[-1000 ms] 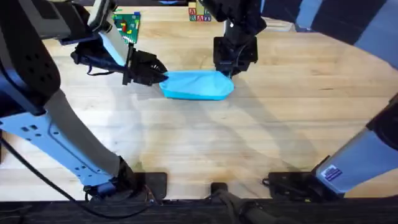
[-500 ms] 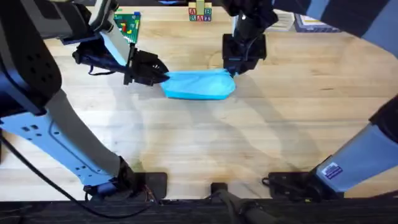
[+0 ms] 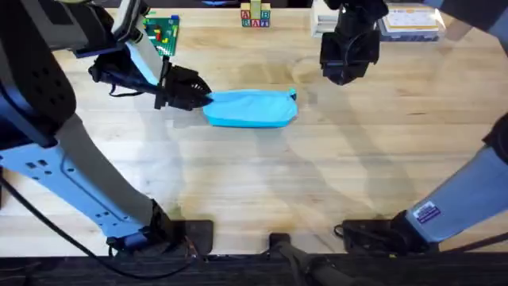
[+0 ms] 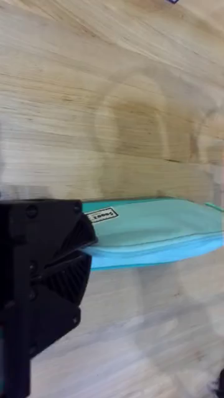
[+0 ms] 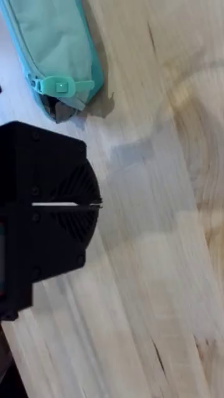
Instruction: Unzip the bag, pick up the pens from the table one at a time and place them inside, then zip the bag closed.
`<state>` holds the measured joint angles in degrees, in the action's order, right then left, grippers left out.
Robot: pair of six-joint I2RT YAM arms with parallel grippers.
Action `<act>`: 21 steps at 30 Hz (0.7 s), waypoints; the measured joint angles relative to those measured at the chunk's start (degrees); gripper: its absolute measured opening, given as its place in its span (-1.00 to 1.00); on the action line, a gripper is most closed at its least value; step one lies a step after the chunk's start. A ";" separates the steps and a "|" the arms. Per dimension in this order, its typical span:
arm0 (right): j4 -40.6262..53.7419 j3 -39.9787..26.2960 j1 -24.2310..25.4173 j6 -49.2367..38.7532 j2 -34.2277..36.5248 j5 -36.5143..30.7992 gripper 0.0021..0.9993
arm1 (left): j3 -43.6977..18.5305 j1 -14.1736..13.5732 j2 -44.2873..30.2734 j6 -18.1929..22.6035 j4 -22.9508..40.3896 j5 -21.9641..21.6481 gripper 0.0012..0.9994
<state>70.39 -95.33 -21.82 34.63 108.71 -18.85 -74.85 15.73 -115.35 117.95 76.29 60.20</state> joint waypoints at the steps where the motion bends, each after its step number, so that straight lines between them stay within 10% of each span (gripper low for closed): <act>1: -0.02 0.00 0.07 0.00 -0.01 -0.09 -0.94 | 0.00 0.02 0.00 0.01 0.00 0.00 -0.92; 21: -0.33 0.39 0.52 0.00 0.34 -0.81 -0.94 | 0.00 0.02 0.00 0.00 0.00 -0.02 -0.92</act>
<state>70.06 -94.94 -21.30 34.63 109.04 -19.66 -74.85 15.75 -115.35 117.95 76.29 60.18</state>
